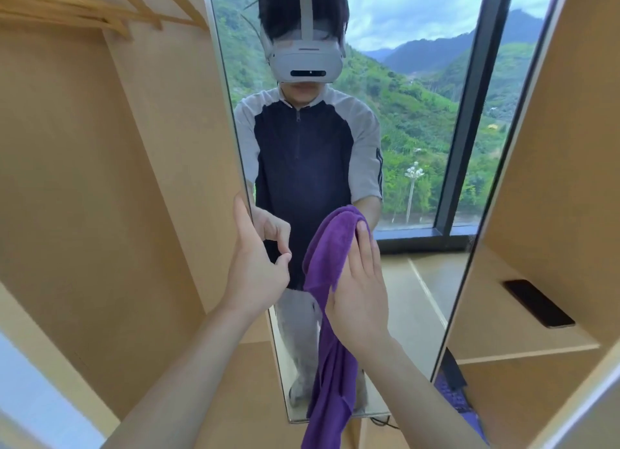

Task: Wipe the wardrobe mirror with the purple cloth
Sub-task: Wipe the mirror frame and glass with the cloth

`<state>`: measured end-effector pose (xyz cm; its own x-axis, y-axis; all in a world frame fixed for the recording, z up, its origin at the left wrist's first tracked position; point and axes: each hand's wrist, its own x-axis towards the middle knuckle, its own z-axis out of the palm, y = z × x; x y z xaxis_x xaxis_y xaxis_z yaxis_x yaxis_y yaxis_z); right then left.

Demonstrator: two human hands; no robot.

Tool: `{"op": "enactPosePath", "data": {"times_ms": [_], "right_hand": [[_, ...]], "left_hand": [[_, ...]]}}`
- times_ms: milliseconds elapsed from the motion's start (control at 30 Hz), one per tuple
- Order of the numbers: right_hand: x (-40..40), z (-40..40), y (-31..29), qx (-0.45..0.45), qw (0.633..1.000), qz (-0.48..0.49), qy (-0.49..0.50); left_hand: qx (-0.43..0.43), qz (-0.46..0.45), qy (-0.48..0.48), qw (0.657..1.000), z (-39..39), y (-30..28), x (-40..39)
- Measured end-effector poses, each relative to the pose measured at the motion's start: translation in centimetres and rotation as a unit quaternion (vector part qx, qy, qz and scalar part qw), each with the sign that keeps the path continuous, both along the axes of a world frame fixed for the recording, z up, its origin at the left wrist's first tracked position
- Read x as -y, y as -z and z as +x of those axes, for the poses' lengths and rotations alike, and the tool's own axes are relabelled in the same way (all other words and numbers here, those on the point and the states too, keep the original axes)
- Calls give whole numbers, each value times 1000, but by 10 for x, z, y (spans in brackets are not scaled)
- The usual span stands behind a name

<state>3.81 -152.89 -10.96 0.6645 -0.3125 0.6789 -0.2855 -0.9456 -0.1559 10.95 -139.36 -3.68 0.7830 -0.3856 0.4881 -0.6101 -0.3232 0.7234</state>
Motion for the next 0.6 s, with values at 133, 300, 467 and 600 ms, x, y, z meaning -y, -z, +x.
{"op": "enactPosePath", "data": {"times_ms": [133, 300, 467, 600], "right_hand": [[-5, 8, -10, 12, 1000, 15, 8], [2, 6, 12, -4, 999, -21, -28], [29, -13, 49, 9, 997, 80, 14], [63, -34, 51, 42, 989, 143, 26]], "left_hand": [[5, -21, 4, 1000, 0, 9, 1], [-21, -13, -6, 1000, -5, 34, -1], [1, -9, -45, 999, -17, 54, 3], [-7, 1, -101, 995, -25, 54, 22]]}}
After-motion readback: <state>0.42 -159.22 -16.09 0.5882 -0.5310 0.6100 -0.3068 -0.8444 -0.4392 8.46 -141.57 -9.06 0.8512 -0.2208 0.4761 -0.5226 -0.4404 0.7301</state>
